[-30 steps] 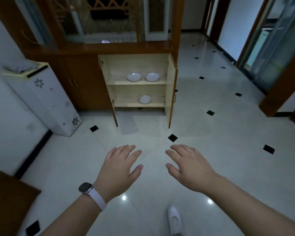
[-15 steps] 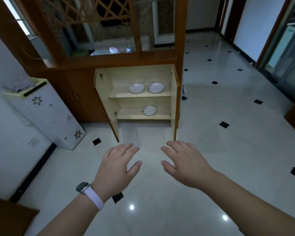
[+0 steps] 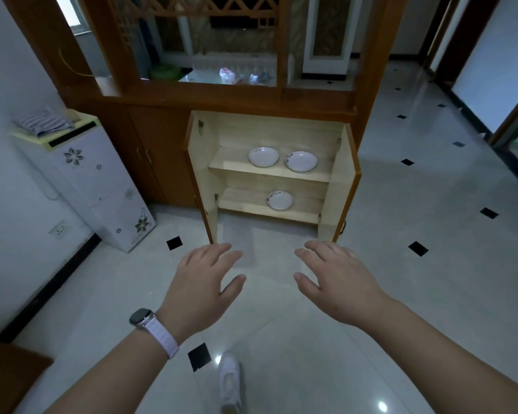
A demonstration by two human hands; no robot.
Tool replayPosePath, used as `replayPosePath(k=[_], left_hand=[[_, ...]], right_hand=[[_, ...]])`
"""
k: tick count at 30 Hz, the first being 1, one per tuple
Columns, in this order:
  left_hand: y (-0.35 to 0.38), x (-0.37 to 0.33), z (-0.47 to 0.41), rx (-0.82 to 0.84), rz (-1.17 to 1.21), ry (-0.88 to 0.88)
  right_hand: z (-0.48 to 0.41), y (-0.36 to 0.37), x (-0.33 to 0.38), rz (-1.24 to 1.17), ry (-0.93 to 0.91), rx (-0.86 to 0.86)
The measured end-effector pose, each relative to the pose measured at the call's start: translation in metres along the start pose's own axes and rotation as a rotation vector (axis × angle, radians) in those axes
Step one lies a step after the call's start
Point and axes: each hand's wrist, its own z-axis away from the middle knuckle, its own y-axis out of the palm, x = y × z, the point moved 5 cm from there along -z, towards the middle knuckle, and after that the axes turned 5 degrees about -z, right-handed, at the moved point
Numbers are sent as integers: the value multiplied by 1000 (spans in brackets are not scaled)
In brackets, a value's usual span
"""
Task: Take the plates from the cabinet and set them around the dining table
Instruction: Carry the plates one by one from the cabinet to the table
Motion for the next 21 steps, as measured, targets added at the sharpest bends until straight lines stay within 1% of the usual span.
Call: replayPosePath(k=[2, 3, 10, 13, 16, 21], left_hand=[[17, 29, -24, 27, -2, 1], [20, 32, -30, 16, -10, 20], [47, 135, -138, 57, 94, 19], [50, 168, -184, 56, 121, 52], [57, 189, -232, 63, 135, 97], [70, 200, -278, 58, 176, 141]], right_hand=[[-38, 10, 0, 12, 8, 14], [-45, 11, 0, 17, -1, 18], [-181, 27, 8, 87, 44, 71], [-226, 23, 14, 113, 74, 32], [-263, 18, 8, 88, 114, 6], [-305, 15, -7, 53, 157, -9]])
